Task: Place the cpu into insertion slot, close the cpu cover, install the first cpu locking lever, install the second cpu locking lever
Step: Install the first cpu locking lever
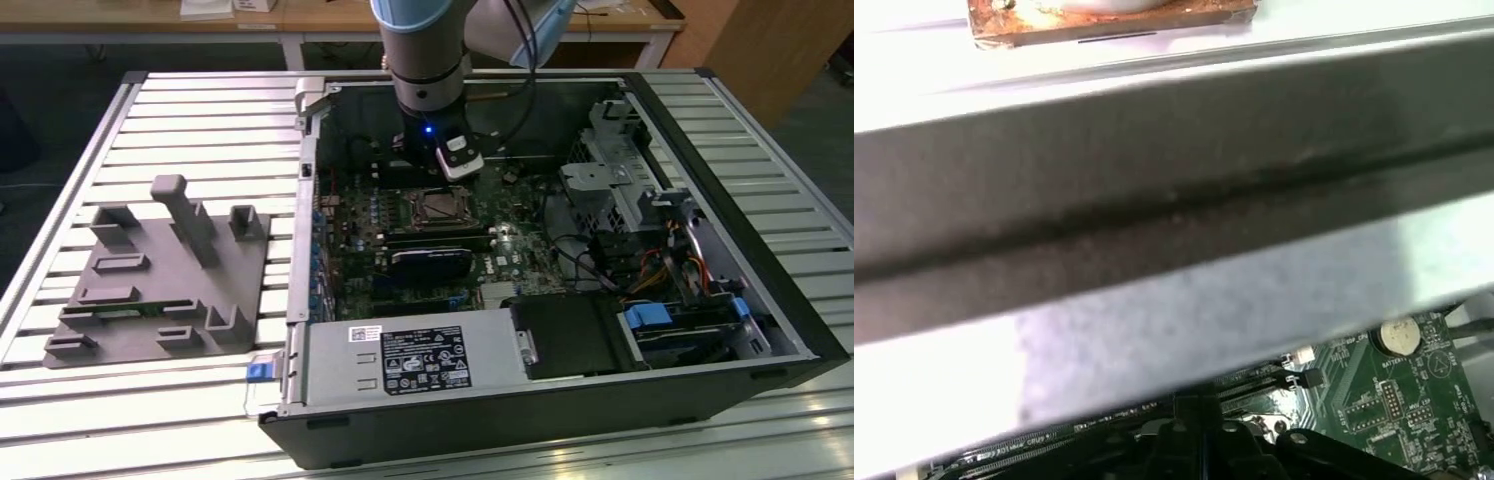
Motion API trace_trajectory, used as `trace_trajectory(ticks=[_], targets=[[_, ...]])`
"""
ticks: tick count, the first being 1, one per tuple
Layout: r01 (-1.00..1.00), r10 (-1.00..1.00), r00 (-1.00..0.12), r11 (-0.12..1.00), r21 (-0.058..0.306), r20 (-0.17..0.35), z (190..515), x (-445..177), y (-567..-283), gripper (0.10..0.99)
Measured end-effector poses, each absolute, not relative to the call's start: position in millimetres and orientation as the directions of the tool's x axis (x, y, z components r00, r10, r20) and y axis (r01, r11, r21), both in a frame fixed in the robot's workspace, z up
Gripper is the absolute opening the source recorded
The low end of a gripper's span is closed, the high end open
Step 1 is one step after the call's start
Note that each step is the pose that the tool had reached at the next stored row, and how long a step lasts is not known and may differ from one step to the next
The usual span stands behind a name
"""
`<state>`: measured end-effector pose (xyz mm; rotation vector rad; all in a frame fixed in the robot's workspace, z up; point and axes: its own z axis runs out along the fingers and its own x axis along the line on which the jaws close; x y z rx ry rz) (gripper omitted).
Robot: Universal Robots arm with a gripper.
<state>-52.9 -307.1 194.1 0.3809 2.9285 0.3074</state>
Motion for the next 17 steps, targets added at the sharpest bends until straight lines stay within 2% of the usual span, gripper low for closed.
trace_trajectory(ticks=[8, 17], targets=[[0.234, 0.269, -0.953, 0.946, 0.224, -0.143, 207, -53, -307, 0.106], [0.236, 0.269, -0.954, 0.947, 0.22, -0.131, 207, -53, -307, 0.106]])
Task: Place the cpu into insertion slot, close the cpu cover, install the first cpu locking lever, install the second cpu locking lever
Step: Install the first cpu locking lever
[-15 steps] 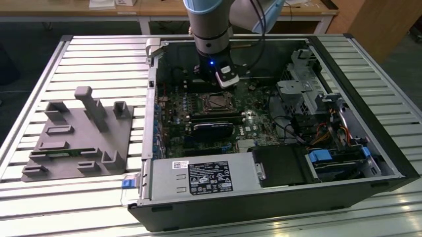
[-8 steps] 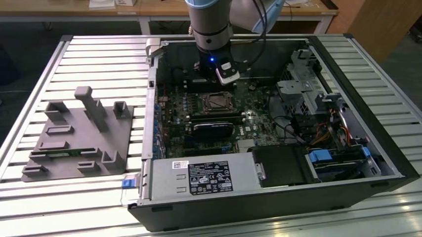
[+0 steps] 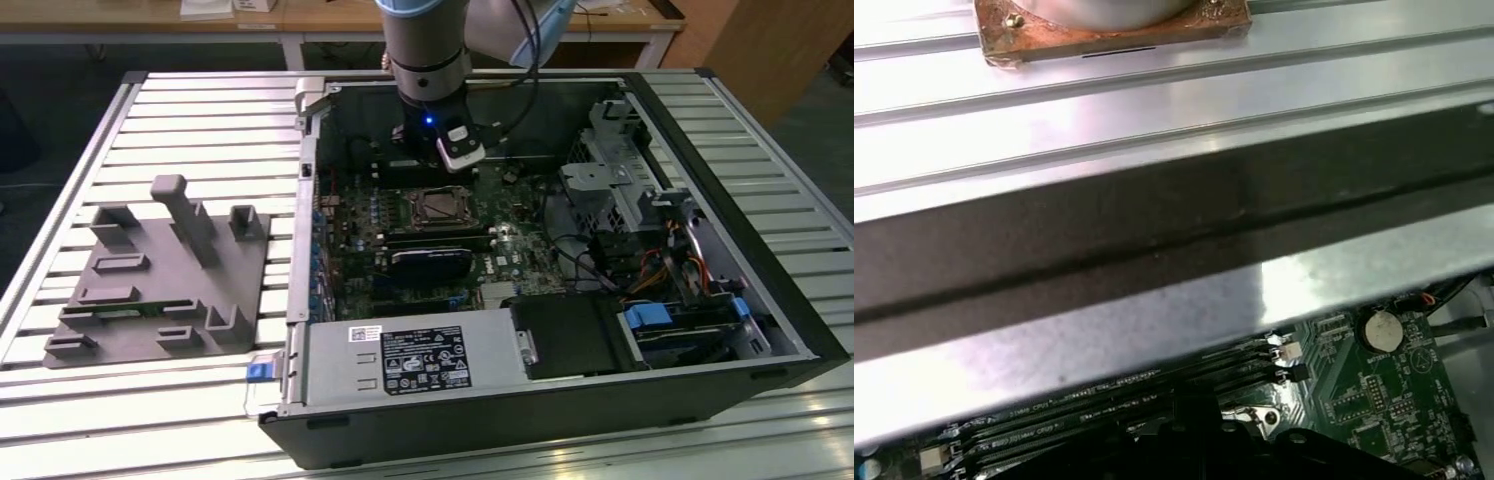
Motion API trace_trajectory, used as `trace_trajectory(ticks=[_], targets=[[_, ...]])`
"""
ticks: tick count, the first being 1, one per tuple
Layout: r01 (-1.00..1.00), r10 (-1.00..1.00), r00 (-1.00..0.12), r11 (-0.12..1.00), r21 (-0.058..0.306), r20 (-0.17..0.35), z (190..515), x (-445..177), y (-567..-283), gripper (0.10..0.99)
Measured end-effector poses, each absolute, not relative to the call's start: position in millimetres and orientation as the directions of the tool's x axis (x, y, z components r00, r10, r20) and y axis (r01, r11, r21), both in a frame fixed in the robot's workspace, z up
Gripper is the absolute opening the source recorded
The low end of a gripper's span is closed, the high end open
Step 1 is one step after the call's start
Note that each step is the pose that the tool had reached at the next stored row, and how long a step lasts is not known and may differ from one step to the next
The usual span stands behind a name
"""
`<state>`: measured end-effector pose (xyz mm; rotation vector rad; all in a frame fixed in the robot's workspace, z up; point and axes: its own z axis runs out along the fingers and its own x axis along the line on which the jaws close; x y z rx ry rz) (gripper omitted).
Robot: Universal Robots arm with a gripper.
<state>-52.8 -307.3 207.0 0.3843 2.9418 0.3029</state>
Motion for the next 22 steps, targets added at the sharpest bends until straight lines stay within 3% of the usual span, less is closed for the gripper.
trace_trajectory(ticks=[7, 11, 22], targets=[[0.254, 0.268, -0.962, 0.949, 0.189, -0.051, 205.4, -51.9, -307.3, 0.106], [0.256, 0.267, -0.962, 0.953, 0.162, -0.05, 205.0, -51.8, -307.3, 0.106], [0.257, 0.26, -0.963, 0.965, 0.045, -0.067, 203.8, -51.9, -307.3, 0.106]])
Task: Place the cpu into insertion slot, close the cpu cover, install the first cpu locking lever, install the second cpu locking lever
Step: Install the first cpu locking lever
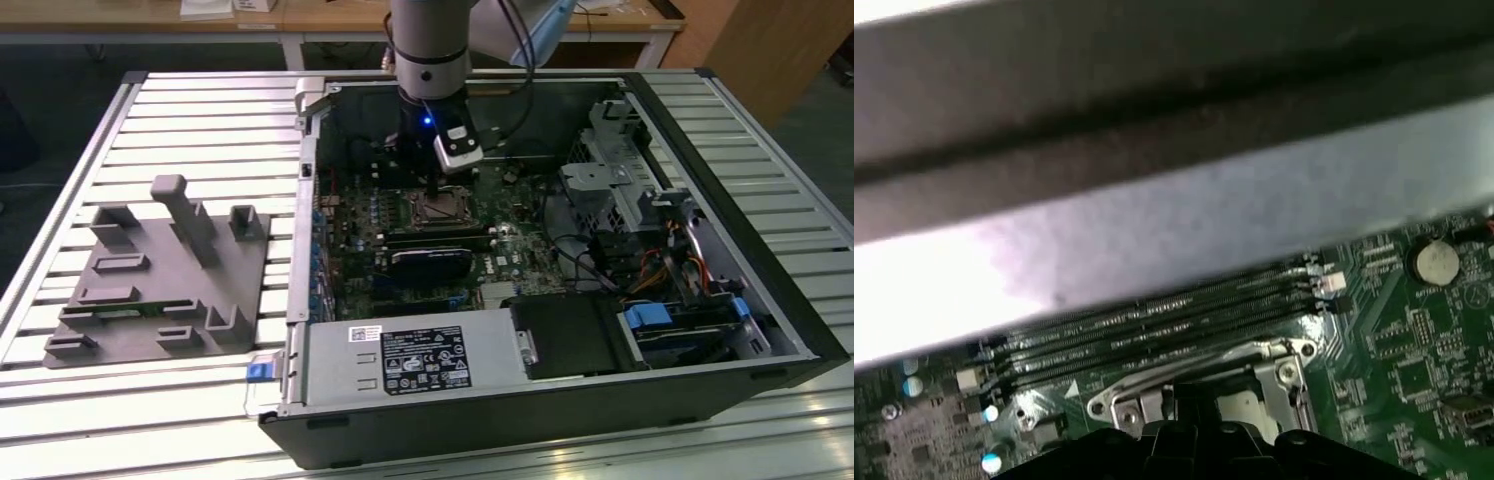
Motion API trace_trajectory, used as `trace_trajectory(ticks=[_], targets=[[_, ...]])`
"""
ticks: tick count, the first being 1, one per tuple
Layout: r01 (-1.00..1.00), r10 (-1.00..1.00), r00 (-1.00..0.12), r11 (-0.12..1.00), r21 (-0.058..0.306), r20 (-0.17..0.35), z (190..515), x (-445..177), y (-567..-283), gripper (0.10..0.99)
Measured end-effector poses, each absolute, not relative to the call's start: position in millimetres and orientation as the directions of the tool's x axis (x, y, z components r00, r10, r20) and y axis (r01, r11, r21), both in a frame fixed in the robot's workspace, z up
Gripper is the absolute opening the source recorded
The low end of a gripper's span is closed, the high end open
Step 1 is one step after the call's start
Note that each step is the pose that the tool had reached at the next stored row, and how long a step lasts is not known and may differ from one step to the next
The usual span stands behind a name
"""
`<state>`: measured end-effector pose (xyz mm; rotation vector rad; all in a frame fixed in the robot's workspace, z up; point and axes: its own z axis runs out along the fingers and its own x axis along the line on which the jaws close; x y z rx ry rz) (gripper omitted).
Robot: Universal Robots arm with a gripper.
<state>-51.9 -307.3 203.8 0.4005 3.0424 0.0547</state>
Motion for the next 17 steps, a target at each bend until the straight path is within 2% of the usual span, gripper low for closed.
trace_trajectory(ticks=[4, 12, 17], targets=[[0.257, 0.257, -0.964, 0.966, 0.006, -0.074, 203, -52, -307, 0.106], [0.257, 0.257, -0.964, 0.966, 0.002, -0.075, 204, -52, -307, 0.106], [0.257, 0.257, -0.964, 0.966, 0.002, -0.075, 216, -52, -307, 0.106]])
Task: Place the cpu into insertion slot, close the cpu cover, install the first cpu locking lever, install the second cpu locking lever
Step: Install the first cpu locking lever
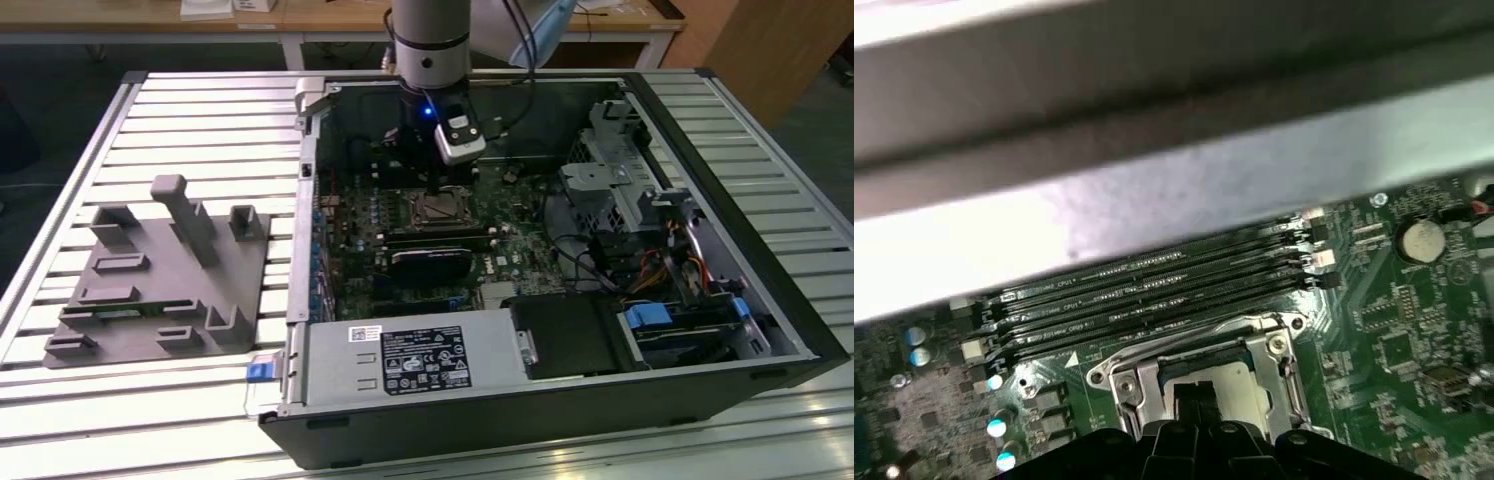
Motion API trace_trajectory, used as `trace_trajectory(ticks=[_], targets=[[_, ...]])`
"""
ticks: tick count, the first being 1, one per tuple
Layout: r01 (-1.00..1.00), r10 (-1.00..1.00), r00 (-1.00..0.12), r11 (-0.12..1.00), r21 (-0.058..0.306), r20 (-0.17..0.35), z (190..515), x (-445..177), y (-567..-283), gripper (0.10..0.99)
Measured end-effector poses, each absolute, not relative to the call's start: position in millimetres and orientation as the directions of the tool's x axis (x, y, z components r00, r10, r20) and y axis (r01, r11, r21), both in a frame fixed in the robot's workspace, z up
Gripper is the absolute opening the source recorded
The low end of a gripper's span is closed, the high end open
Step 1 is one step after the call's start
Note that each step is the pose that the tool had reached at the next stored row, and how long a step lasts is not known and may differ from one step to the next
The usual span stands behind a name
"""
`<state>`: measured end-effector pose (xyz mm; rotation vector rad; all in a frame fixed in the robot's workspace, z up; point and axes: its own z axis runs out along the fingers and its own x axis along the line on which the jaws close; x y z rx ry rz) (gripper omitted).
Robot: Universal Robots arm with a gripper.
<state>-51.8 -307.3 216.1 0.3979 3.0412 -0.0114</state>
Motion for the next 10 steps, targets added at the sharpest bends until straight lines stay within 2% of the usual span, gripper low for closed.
trace_trajectory(ticks=[10], targets=[[0.26, 0.26, -0.963, 0.966, 0.0, -0.075, 225.4, -51.5, -312.9, 0.106]])
